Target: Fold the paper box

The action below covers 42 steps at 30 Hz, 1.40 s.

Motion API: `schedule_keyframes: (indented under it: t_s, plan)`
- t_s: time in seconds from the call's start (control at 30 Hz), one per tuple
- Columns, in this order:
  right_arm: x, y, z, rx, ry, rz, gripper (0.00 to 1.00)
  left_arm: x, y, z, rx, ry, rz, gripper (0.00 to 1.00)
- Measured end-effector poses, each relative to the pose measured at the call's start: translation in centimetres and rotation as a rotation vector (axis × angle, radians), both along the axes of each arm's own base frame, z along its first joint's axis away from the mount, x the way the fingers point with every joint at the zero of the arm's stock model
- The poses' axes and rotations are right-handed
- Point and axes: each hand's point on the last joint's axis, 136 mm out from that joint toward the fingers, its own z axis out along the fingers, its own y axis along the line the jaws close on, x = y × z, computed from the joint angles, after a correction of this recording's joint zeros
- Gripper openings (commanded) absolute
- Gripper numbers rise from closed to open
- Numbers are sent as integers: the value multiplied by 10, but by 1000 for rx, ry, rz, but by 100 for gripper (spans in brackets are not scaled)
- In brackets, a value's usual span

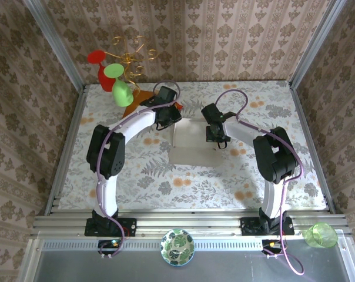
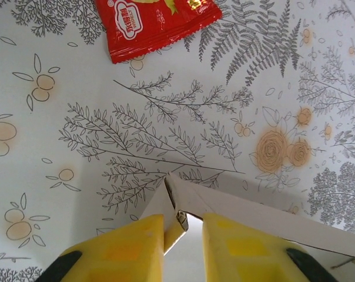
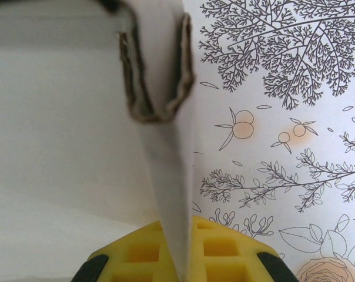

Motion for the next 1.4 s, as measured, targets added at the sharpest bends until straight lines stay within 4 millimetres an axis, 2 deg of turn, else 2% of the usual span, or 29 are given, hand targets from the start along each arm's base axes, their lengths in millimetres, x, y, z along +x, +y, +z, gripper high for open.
schedule_keyframes:
  t_s: [0.13,0.33,0.5,0.6,0.7,0.8,0.87,1.07,1.17,1.23,1.4]
  plan:
    - [0,0,0,1,-3,0,0,-3,0,21,-24,-34,1,36]
    - [0,0,0,2,-4,-1,0,-3,2,52,-53,-91,13,41]
    - [-1,-1,0,2,-7,-4,0,0,10,51,-46,-92,31,36]
    - [-2,-2,0,5,-8,-11,0,1,17,47,-23,-93,46,37]
    - [-2,-5,0,13,-5,-37,0,-6,24,43,11,-83,46,41]
    - [-4,-14,-1,18,10,-83,0,-20,33,52,38,-83,43,43]
    - [-4,-24,-1,29,26,-130,0,-33,41,67,47,-88,53,43]
    - [-10,-44,-4,87,76,-277,0,-88,67,109,13,-26,160,45]
    - [-13,-45,-5,114,97,-328,0,-114,69,111,-42,23,205,48]
    - [-14,-42,-5,139,110,-360,0,-131,64,107,-64,79,220,50]
    - [-16,-36,-7,188,127,-425,0,-145,46,91,-92,179,244,50]
